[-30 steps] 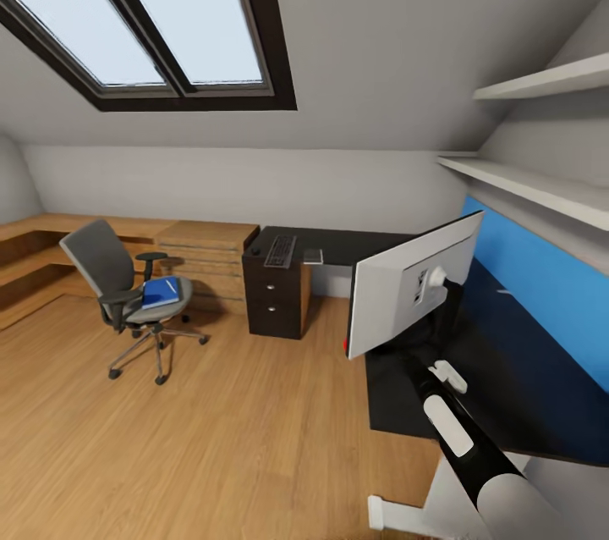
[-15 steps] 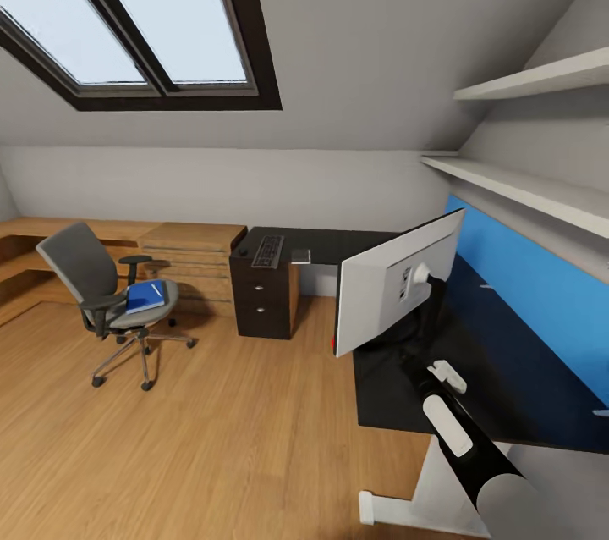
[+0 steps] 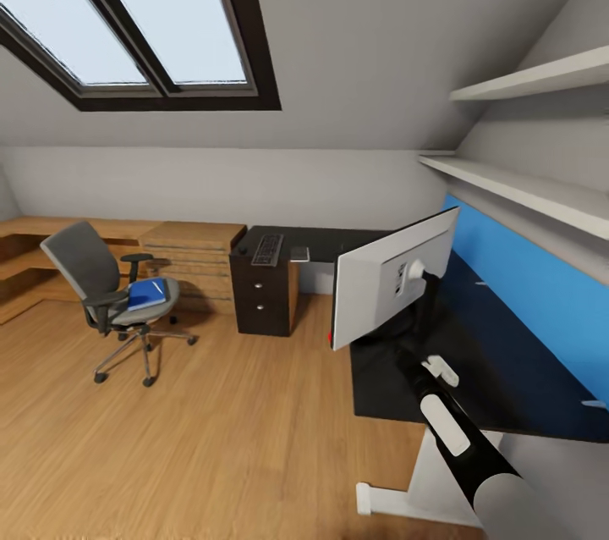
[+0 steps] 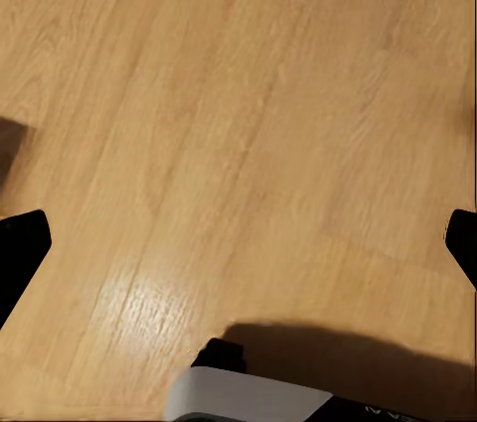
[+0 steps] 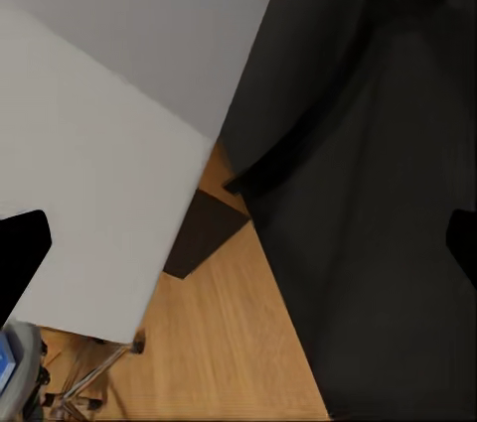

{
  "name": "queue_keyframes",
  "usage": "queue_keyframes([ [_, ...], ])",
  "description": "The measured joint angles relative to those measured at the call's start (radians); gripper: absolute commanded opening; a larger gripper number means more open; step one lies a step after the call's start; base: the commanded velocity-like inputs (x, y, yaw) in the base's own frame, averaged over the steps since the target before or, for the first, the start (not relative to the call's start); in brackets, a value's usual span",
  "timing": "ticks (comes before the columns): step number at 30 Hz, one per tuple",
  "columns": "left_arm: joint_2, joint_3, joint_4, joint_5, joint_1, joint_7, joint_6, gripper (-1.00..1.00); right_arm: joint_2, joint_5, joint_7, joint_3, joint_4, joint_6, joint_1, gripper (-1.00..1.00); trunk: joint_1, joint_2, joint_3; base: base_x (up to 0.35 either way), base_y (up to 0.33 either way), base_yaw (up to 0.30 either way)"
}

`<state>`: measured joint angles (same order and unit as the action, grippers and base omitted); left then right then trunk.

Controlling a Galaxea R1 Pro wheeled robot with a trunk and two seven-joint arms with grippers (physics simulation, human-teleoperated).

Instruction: In the bedroom, organize the workspace by keeping the computer under the desk, ensuring the monitor is on the desk, placing the keyboard on the desk next to the monitor, placing the mouse on the desk next to the keyboard, moving the folder from the swivel chair onto the desk next to the mouse, stacking the notebook on top of the folder with the pen on top of the notebook, and positioning the swivel chair next to the desk.

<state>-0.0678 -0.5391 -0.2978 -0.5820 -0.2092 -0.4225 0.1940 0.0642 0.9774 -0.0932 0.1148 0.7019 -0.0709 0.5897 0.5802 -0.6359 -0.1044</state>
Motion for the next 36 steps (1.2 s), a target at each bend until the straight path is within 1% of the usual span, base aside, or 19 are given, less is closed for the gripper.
queue_keyframes([
  [8,0.001,0.002,0.0,-0.002,0.0,-0.002,0.003,1.0,0.001,-0.002,0.001,0.0,-0.002,-0.01,0.0,1.0,-0.001,0.0,0.0,-0.008,-0.046,0.0],
  [15,0.002,0.008,-0.001,-0.004,0.0,-0.004,0.03,1.0,0.005,-0.004,-0.001,0.001,-0.007,-0.062,0.0,1.0,-0.001,0.0,0.0,-0.001,-0.003,0.0],
  [17,0.003,0.01,-0.002,-0.003,0.0,-0.004,0.052,1.0,0.006,-0.019,-0.003,0.001,-0.008,-0.075,0.0,1.0,-0.001,0.0,0.0,0.0,0.0,0.0],
  [18,0.005,0.01,-0.003,-0.003,0.0,-0.005,0.071,1.0,0.007,-0.042,-0.006,0.0,-0.01,-0.079,0.0,1.0,-0.001,0.0,0.0,0.0,0.0,0.0],
  [20,0.006,0.012,-0.008,-0.003,0.0,-0.006,0.085,1.0,0.01,-0.077,-0.011,-0.001,-0.013,-0.082,0.0,1.0,-0.001,0.0,0.0,0.0,0.0,0.0],
  [22,0.009,0.014,-0.016,-0.003,0.0,-0.007,0.093,1.0,0.015,-0.121,-0.022,-0.002,-0.019,-0.085,0.0,1.0,-0.001,0.0,0.0,0.0,0.0,0.0],
  [23,0.01,0.015,-0.03,-0.002,0.0,-0.007,0.098,1.0,0.02,-0.174,-0.038,-0.003,-0.029,-0.086,0.002,1.0,-0.001,0.0,0.0,0.0,0.0,0.0],
  [24,0.011,0.016,-0.04,-0.002,-0.001,-0.007,0.098,1.0,0.023,-0.206,-0.048,-0.003,-0.037,-0.087,0.003,1.0,-0.001,0.0,0.0,0.0,0.0,0.0],
  [25,0.012,0.017,-0.067,-0.002,-0.003,-0.006,0.09,1.0,0.025,-0.272,-0.07,-0.002,-0.057,-0.088,0.009,1.0,-0.001,0.0,0.0,0.0,0.0,0.0],
  [27,0.013,0.02,-0.101,-0.001,-0.012,-0.006,0.06,1.0,0.026,-0.348,-0.099,-0.002,-0.088,-0.088,0.022,1.0,-0.001,0.0,0.0,0.0,0.0,0.0],
  [28,0.013,0.022,-0.119,-0.001,-0.021,-0.005,0.034,1.0,0.026,-0.387,-0.115,-0.002,-0.109,-0.088,0.033,1.0,-0.001,0.0,0.0,0.0,0.0,0.0],
  [29,0.015,0.032,-0.158,0.001,-0.045,-0.005,-0.044,1.0,0.024,-0.466,-0.15,-0.001,-0.157,-0.088,0.06,1.0,0.0,0.0,0.0,0.0,0.0,0.0],
  [30,0.016,0.042,-0.179,-0.001,-0.062,-0.006,-0.095,1.0,0.023,-0.509,-0.169,0.0,-0.188,-0.088,0.077,1.0,0.0,0.0,0.0,0.0,0.0,0.0],
  [31,0.017,0.069,-0.218,-0.007,-0.091,-0.004,-0.195,1.0,0.018,-0.588,-0.198,0.0,-0.249,-0.088,0.112,1.0,0.0,0.0,0.0,0.0,0.0,0.0],
  [32,0.018,0.087,-0.24,-0.013,-0.107,-0.003,-0.25,1.0,0.015,-0.626,-0.21,0.0,-0.281,-0.089,0.131,1.0,-0.001,0.0,0.0,0.0,0.0,0.0],
  [34,0.018,0.133,-0.286,-0.015,-0.132,-0.002,-0.356,1.0,0.01,-0.689,-0.227,0.0,-0.335,-0.087,0.166,1.0,-0.001,0.0,0.0,0.0,0.0,0.0],
  [35,0.018,0.183,-0.338,-0.015,-0.149,-0.001,-0.442,1.0,0.007,-0.732,-0.238,0.0,-0.376,-0.085,0.196,1.0,-0.001,0.0,0.0,0.0,0.0,0.0],
  [36,0.018,0.208,-0.368,-0.015,-0.157,0.0,-0.478,1.0,0.006,-0.748,-0.243,0.0,-0.392,-0.084,0.209,1.0,-0.001,0.0,0.0,0.0,0.0,0.0],
])
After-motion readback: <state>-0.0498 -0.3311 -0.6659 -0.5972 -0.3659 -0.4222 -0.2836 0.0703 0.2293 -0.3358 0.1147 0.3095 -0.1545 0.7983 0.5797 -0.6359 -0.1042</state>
